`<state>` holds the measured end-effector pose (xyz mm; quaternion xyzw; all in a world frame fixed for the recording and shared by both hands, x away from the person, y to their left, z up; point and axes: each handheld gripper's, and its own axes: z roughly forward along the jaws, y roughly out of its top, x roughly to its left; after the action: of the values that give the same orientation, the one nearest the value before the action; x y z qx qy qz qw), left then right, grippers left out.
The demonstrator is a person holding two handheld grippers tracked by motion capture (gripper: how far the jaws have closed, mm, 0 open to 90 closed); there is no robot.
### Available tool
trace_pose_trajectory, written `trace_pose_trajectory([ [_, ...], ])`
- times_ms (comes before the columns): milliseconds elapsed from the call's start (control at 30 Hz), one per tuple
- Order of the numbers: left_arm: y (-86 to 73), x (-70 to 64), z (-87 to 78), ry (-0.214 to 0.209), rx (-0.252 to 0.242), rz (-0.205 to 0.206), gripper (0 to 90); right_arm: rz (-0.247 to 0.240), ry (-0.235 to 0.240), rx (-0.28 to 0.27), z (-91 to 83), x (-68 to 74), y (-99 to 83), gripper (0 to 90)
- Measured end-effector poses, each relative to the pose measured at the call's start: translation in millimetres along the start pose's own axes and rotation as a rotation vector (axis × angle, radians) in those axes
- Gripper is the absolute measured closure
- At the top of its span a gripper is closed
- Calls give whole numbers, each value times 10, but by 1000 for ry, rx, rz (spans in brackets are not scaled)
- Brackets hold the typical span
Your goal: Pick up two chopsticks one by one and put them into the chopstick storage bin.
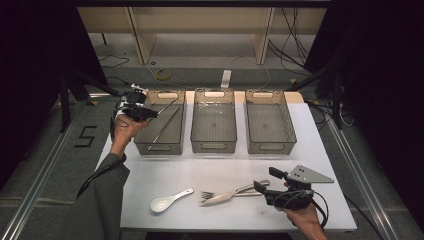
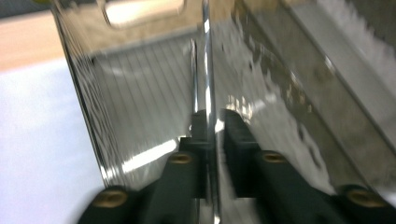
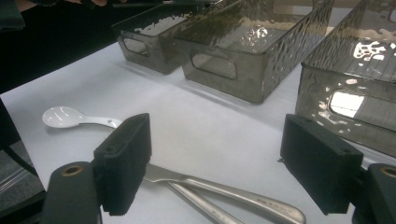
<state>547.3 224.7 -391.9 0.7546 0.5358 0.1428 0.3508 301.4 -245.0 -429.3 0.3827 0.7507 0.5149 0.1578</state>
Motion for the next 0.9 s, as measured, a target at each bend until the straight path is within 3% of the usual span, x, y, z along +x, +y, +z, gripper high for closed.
trace_pose_trajectory([
  [67, 4, -5, -10, -6, -22, -11, 592, 0, 0, 0, 1, 0, 0, 256],
  [133, 6, -37, -40, -21, -28, -3, 560, 0, 0, 1, 1, -1, 0, 256],
  [267, -3, -146, -128, -86, -34, -10, 468, 1, -1, 1, 2, -1, 0, 256],
  [400, -57, -291, -243, -138, -31, 16, 417, -1, -2, 1, 1, 1, -1, 255],
  [567, -205, -486, -394, -204, -64, 55, 305, 0, -1, 1, 0, 0, -2, 255],
  [700, -356, -644, -460, -211, -1, 114, 265, -1, 0, 1, -2, 0, -2, 255],
  [900, -516, -857, -524, -212, 46, 179, 240, -8, 3, 3, -2, 11, 1, 255],
])
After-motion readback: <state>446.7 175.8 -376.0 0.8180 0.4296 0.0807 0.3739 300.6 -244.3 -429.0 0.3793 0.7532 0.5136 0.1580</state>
